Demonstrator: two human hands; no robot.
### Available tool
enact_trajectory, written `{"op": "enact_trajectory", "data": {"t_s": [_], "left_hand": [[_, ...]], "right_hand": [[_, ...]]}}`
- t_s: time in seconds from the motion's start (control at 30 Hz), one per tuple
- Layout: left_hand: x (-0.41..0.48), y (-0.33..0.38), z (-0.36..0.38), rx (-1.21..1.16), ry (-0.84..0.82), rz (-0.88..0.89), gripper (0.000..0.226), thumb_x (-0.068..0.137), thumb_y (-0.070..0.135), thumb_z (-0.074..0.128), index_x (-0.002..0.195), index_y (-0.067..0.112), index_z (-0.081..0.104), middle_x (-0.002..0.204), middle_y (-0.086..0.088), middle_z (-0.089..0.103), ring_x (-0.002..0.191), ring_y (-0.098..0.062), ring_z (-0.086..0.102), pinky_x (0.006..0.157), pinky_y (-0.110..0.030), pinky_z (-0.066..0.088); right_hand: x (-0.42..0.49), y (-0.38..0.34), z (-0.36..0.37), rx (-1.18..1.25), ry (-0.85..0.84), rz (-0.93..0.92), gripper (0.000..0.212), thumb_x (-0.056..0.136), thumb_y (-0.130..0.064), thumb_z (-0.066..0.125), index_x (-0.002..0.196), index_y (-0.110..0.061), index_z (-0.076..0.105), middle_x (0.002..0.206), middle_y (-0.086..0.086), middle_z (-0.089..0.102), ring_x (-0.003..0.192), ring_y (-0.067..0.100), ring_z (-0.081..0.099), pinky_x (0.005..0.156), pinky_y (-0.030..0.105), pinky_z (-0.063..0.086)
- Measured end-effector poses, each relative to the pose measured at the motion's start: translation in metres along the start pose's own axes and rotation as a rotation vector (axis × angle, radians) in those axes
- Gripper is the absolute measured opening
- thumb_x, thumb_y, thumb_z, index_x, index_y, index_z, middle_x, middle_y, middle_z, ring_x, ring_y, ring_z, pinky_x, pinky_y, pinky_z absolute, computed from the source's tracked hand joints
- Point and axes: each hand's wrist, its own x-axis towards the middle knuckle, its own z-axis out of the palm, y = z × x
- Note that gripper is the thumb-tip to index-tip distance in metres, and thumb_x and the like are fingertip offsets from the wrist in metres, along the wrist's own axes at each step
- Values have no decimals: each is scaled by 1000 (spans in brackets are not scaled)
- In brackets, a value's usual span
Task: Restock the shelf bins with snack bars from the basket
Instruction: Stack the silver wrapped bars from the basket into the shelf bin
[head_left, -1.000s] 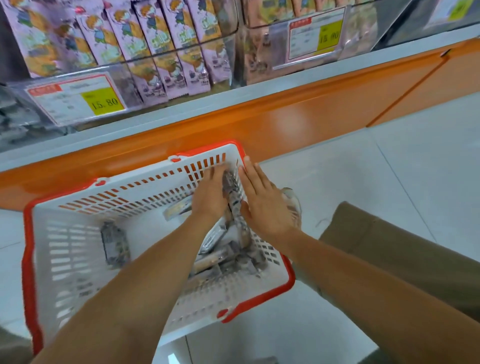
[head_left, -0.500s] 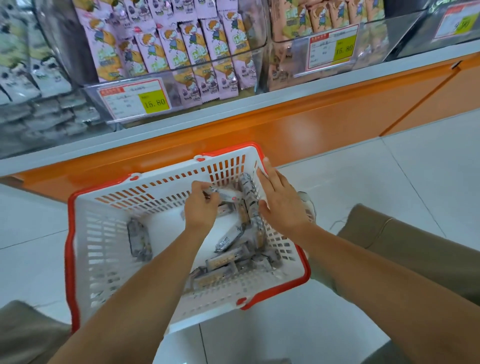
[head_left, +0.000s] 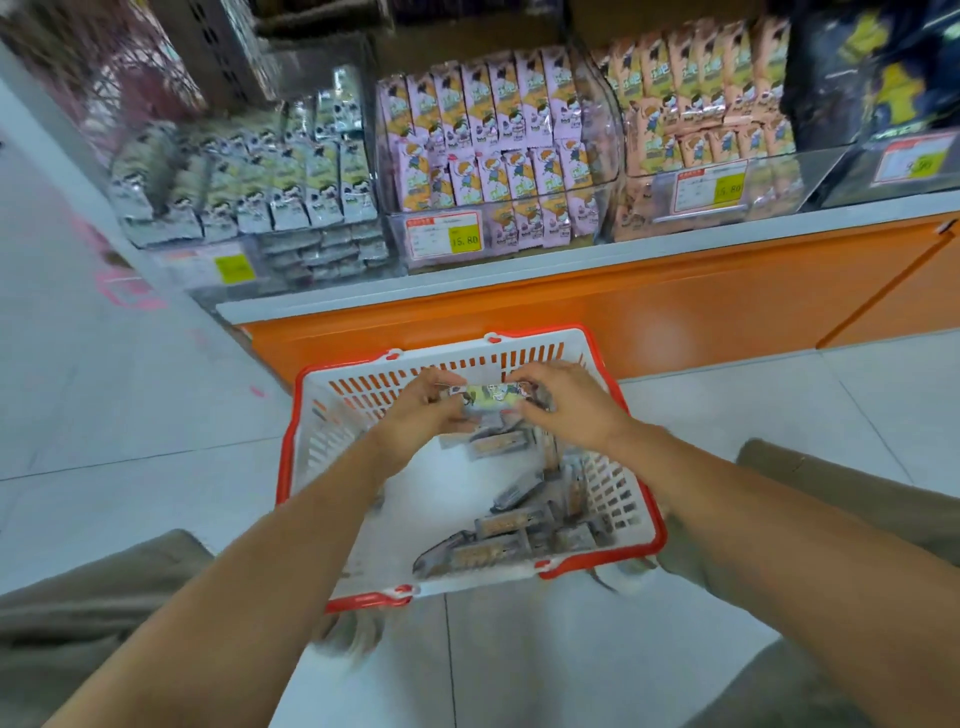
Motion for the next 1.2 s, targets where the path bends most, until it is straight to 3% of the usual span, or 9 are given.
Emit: {"op": "enact_trajectory", "data": {"t_s": [0.1, 0.3, 0.4, 0.53, 0.73, 0.83, 0.93, 1.07, 1.2], "left_hand": [[-20, 8, -13, 98, -77, -61, 28, 96, 15, 57, 121, 2, 60, 93, -13, 54, 81, -23, 61, 86, -35, 58], [-58, 29, -27, 253, -290, -188, 24, 97, 23, 54, 77, 14, 64, 73, 1, 58, 69, -10, 54, 71, -24, 50], [-71, 40, -48, 288, -148, -93, 21, 96, 23, 54, 78, 18, 65, 66, 12, 66, 66, -5, 60, 66, -20, 46], [-78, 67, -87, 179, 75, 58, 14, 91, 23, 63, 87, 10, 68, 97, -19, 72, 88, -30, 64, 86, -42, 50], [-71, 133, -122, 99, 324, 255, 38, 89, 34, 67, 96, -4, 64, 96, -10, 69, 89, -23, 64, 89, -32, 49], [-52, 160, -130, 125, 417, 265, 29, 90, 32, 67, 81, 7, 56, 82, 1, 58, 92, -5, 54, 90, -25, 33], [-23, 179, -137, 155, 461, 263, 40, 90, 31, 67, 69, 12, 39, 74, -4, 50, 89, -5, 51, 95, -24, 33], [17, 195, -148, 200, 548, 195, 33, 89, 39, 67, 79, 12, 52, 64, 9, 34, 59, -6, 37, 76, -32, 40], [47, 209, -153, 287, 611, 181, 32, 91, 40, 64, 72, 17, 52, 66, 6, 40, 56, -11, 39, 58, -26, 39]], "right_hand": [[-2, -21, -8, -29, -32, -67, 38, 93, -28, 61, 130, -21, 58, 125, 3, 61, 118, 21, 51, 101, 41, 41], [1, -58, -2, -121, -101, -237, 38, 96, -22, 55, 134, -21, 55, 131, 0, 57, 124, 17, 45, 105, 36, 36], [8, -74, -8, -82, 41, -284, 44, 97, -22, 55, 140, -24, 48, 140, -1, 50, 132, 17, 39, 109, 37, 31], [35, -104, -34, -97, 227, -323, 40, 97, -17, 52, 137, -20, 51, 137, 0, 51, 130, 18, 39, 109, 37, 33], [83, -151, -71, -99, 428, -339, 37, 95, -12, 50, 132, -15, 51, 130, 5, 51, 121, 24, 44, 102, 42, 38], [108, -160, -82, -160, 389, -216, 49, 95, -15, 53, 142, -17, 40, 145, 6, 41, 131, 25, 39, 107, 41, 34], [131, -153, -89, -267, 289, -121, 63, 98, -22, 51, 153, -17, 22, 161, 5, 18, 147, 24, 18, 118, 44, 18], [159, -145, -94, -287, 231, -126, 63, 102, -26, 41, 156, -19, 9, 164, 3, 3, 150, 20, 8, 119, 43, 13], [190, -145, -99, -244, 252, -181, 55, 105, -26, 31, 156, -18, 12, 163, 1, 5, 150, 18, 7, 121, 39, 9]]}}
